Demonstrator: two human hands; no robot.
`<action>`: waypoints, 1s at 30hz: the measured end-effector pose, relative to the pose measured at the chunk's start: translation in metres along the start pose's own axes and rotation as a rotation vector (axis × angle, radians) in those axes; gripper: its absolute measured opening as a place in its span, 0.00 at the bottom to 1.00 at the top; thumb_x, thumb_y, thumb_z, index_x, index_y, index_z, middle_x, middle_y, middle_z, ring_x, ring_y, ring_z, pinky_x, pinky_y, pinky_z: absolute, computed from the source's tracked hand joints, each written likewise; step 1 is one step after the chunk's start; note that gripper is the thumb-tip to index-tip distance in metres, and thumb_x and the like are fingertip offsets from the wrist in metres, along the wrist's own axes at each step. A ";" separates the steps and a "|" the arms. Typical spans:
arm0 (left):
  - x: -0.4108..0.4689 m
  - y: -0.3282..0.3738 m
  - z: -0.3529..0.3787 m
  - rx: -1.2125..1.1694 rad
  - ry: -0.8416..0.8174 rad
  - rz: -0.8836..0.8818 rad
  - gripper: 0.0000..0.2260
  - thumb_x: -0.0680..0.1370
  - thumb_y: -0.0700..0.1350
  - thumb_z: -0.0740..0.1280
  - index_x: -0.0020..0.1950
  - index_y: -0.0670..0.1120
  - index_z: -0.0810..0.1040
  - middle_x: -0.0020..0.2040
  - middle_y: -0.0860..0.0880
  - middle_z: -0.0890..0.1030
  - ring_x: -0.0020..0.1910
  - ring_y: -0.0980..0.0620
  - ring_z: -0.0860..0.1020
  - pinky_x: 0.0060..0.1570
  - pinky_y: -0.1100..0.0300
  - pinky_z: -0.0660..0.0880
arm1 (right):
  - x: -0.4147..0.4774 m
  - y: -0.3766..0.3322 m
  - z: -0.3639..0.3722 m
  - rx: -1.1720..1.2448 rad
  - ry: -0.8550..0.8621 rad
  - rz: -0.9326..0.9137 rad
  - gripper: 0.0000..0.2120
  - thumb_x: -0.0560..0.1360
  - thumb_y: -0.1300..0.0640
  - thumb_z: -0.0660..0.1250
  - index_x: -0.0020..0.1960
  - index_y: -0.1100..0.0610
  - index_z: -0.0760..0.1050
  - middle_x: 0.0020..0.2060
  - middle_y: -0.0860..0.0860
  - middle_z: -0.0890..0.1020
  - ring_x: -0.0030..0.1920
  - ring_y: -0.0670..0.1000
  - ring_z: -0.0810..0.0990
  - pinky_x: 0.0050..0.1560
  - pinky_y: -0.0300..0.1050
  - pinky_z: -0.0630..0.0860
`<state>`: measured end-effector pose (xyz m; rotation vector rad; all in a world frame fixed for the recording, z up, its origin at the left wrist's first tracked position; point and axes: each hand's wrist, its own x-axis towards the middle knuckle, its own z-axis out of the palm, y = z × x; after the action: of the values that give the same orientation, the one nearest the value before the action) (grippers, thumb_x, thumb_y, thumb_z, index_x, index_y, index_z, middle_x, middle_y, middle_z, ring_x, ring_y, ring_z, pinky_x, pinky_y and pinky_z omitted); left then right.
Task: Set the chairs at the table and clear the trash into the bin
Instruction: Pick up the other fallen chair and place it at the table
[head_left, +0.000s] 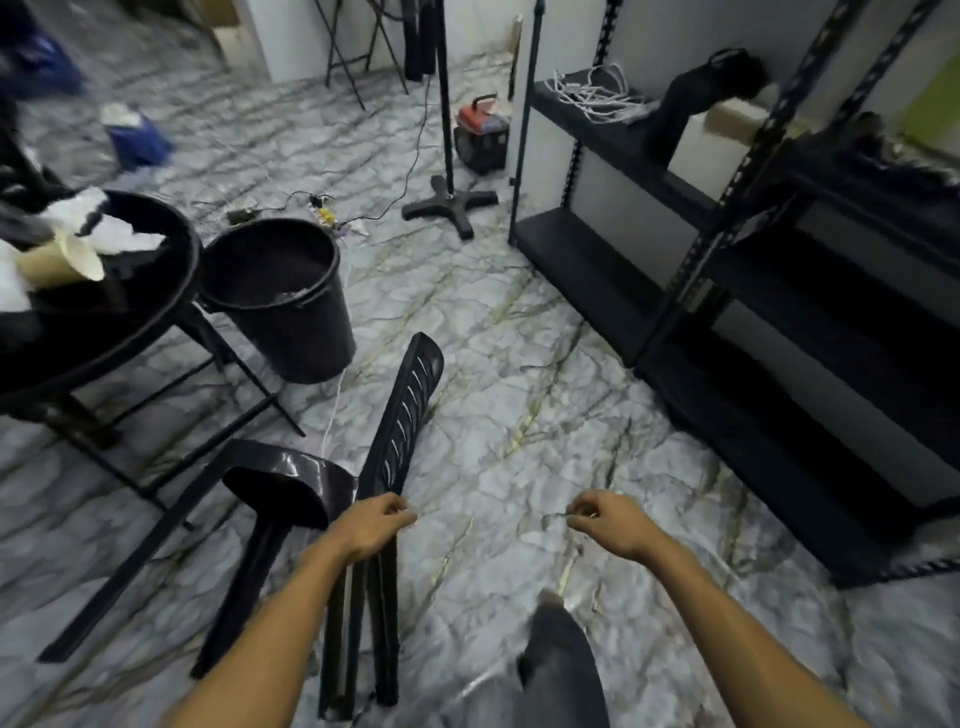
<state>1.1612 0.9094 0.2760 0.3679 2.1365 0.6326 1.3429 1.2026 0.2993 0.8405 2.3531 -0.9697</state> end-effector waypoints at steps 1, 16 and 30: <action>0.012 0.006 -0.005 -0.023 0.014 -0.025 0.17 0.77 0.56 0.66 0.61 0.49 0.79 0.59 0.50 0.80 0.58 0.50 0.78 0.63 0.53 0.72 | 0.023 -0.004 -0.015 -0.012 -0.023 -0.022 0.10 0.76 0.49 0.67 0.53 0.53 0.79 0.50 0.50 0.83 0.51 0.50 0.80 0.52 0.43 0.76; 0.161 0.108 -0.085 -0.346 0.252 -0.284 0.10 0.76 0.55 0.68 0.55 0.52 0.80 0.53 0.52 0.82 0.50 0.54 0.79 0.51 0.62 0.71 | 0.296 -0.107 -0.187 -0.249 -0.246 -0.298 0.12 0.76 0.49 0.67 0.55 0.53 0.79 0.53 0.51 0.82 0.52 0.49 0.79 0.49 0.41 0.72; 0.278 0.126 -0.155 -0.519 0.362 -0.426 0.09 0.79 0.54 0.66 0.58 0.54 0.74 0.53 0.51 0.78 0.53 0.50 0.78 0.57 0.58 0.72 | 0.468 -0.218 -0.207 -0.339 -0.432 -0.437 0.24 0.76 0.47 0.67 0.68 0.54 0.70 0.66 0.52 0.75 0.59 0.52 0.77 0.53 0.40 0.68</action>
<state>0.8767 1.0963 0.2425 -0.5064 2.1796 1.0145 0.8255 1.4014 0.2507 -0.0225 2.2517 -0.7759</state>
